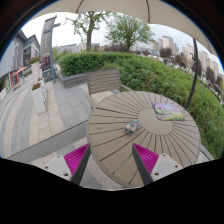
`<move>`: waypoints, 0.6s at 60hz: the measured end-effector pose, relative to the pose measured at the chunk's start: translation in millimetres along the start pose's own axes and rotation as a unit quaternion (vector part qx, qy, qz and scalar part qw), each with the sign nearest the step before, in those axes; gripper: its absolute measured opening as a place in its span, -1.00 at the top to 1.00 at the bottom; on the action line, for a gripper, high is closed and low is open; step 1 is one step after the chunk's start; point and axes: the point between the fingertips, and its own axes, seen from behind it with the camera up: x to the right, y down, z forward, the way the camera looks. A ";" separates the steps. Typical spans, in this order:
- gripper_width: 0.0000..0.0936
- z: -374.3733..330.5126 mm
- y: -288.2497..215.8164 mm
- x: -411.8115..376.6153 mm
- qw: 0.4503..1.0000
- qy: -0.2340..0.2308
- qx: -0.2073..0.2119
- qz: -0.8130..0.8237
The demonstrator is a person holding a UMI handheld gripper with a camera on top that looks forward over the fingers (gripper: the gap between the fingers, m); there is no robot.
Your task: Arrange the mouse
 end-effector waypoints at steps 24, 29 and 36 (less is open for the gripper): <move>-0.84 73.6 14.6 74.6 0.999 0.031 0.032 0.004; -0.84 96.0 10.3 82.6 0.998 0.034 0.048 0.007; -0.84 131.2 10.2 91.3 0.998 0.035 0.055 0.011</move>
